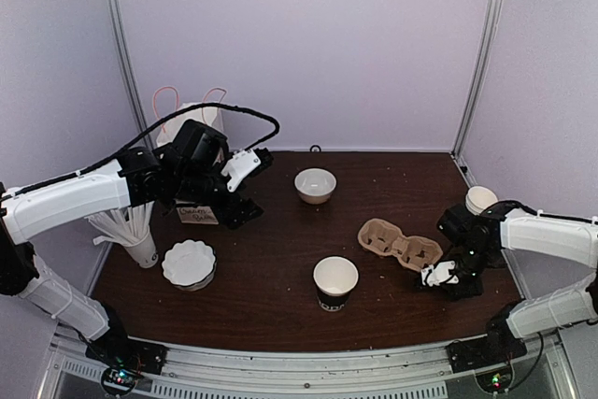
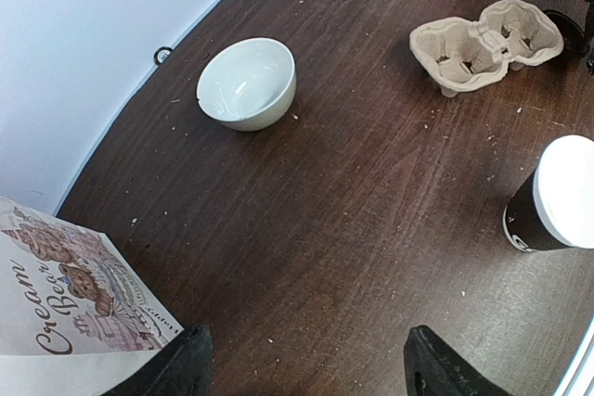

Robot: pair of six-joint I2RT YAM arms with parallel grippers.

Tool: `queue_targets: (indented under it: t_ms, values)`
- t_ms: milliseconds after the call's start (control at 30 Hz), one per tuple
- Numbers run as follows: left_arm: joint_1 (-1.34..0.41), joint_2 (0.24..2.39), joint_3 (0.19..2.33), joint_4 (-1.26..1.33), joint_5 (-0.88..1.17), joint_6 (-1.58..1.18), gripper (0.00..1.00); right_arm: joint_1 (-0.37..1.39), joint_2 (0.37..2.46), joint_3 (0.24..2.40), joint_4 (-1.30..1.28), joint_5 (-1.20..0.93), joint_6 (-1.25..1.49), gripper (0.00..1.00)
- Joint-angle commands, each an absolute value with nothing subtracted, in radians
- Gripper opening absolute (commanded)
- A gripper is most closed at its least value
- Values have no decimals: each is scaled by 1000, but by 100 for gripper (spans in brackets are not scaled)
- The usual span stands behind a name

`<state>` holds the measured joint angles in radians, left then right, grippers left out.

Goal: Pack the takeout coffee

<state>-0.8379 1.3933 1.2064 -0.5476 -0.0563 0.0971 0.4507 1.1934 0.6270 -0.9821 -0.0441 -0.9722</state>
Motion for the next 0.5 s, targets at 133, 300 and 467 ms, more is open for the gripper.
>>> queue_targets:
  t_ms: [133, 300, 467]
  values:
    - [-838, 1405, 1239, -529, -42, 113, 75, 443, 1241, 594, -866, -5, -984, 32]
    - [-838, 1407, 1239, -530, -40, 112, 75, 443, 1286, 581, -816, 43, -963, 25]
    - [-838, 1406, 1240, -530, -40, 111, 75, 443, 1230, 595, -884, 35, -957, 18]
